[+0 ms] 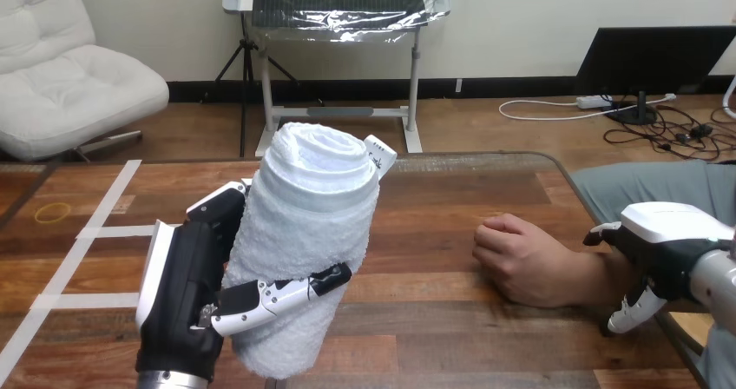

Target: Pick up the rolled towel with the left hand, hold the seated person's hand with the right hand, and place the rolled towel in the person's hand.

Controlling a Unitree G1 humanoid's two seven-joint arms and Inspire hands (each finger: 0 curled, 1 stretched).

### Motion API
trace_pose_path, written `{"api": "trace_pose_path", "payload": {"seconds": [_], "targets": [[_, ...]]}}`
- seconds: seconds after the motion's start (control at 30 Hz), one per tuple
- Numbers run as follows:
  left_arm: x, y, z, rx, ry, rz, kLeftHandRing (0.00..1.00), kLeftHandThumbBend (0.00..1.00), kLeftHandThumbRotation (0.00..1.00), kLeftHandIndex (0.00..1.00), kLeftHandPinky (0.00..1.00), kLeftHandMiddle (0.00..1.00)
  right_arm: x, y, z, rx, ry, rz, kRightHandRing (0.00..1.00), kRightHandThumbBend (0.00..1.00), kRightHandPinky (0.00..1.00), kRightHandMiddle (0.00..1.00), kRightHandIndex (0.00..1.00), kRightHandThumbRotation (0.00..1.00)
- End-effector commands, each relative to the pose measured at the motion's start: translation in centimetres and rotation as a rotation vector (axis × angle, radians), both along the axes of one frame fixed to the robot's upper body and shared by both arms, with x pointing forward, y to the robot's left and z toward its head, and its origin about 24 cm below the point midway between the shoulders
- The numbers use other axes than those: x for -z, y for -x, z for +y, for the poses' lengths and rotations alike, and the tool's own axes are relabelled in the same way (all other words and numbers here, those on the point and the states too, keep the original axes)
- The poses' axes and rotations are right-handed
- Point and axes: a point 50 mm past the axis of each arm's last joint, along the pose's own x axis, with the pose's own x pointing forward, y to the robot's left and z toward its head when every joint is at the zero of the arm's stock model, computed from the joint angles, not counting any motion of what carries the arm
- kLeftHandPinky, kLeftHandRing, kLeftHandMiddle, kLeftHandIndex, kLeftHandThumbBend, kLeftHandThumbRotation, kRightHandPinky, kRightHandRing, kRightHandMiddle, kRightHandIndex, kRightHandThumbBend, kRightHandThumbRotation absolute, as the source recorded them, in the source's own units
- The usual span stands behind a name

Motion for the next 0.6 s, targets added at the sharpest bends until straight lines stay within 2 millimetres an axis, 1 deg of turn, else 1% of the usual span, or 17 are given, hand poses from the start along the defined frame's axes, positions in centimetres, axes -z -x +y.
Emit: {"api": "trace_pose_path", "payload": {"seconds": [0.0, 0.57], "targets": [[-1.69, -0.51, -0.01, 0.012, 0.012, -0.1, 0.45, 0.6, 0.0, 0.54, 0.46, 0.46, -2.36, -1.72, 0.28, -0.01, 0.036, -0.091, 0.96, 0.67, 0.93, 0.95, 0.9, 0.18], [-1.74, -0.31, 0.26, 0.006, 0.003, -0.1, 0.46, 0.6, 0.0, 0.54, 0.47, 0.47, -1.67, -2.07, 0.26, -0.005, 0.034, -0.073, 0.95, 0.65, 0.93, 0.95, 0.9, 0.2]]}}
